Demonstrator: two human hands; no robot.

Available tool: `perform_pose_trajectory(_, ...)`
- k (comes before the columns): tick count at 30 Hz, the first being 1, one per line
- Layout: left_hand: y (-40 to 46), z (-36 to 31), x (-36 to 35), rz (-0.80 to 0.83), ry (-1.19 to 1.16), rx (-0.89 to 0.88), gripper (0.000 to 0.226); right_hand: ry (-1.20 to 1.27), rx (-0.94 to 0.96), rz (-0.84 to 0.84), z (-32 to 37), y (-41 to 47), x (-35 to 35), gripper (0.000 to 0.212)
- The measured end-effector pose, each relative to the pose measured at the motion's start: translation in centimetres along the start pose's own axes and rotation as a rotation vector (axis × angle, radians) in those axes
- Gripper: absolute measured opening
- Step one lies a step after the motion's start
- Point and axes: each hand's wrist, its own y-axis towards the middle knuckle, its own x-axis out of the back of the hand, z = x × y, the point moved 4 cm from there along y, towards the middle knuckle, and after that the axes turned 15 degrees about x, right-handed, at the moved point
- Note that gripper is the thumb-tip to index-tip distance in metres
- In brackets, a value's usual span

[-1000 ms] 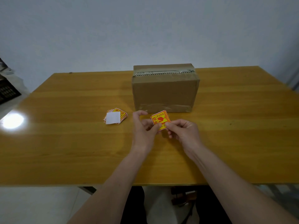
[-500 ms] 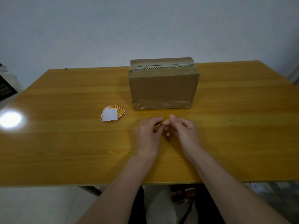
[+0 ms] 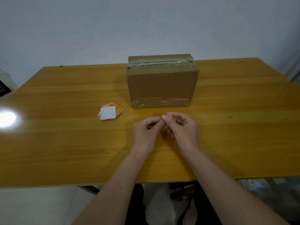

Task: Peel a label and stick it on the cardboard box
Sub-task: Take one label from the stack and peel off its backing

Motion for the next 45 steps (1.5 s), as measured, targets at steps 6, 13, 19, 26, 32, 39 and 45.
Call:
perform_pose_trajectory(6, 0.0, -0.1, 0.2, -0.035, -0.038, 0.022, 0.025, -0.012, -0.017, 0.039, -0.2, 0.1, 0.1, 0.004)
perform_pose_trajectory(13, -0.3, -0.4, 0.3, -0.03, -0.048, 0.027, 0.019, -0.024, -0.008, 0.052, 0.1, 0.0, 0.0, 0.005)
perform_pose_trajectory(19, -0.4, -0.5, 0.3, -0.053, -0.057, 0.039, 0.021, -0.02, -0.003, 0.038, 0.3, 0.0, 0.0, 0.008)
perform_pose_trajectory(26, -0.4, -0.7, 0.4, -0.085, -0.016, 0.011, 0.02, -0.04, 0.008, 0.015, 0.1, 0.0, 0.2, 0.008)
perform_pose_trajectory(32, 0.2, 0.2, 0.8, -0.178, -0.069, 0.105, 0.02, -0.07, 0.013, 0.007, -0.2, 0.1, 0.3, 0.01)
perform_pose_trajectory(39, -0.3, -0.3, 1.2, -0.284, 0.018, -0.06, 0.026, -0.185, 0.001, -0.102, -0.5, 0.2, 0.6, 0.019)
perform_pose_trajectory(45, -0.3, -0.1, 0.4, -0.129, -0.064, 0.034, 0.024, -0.087, -0.103, 0.074, -0.3, 0.2, -0.5, 0.02)
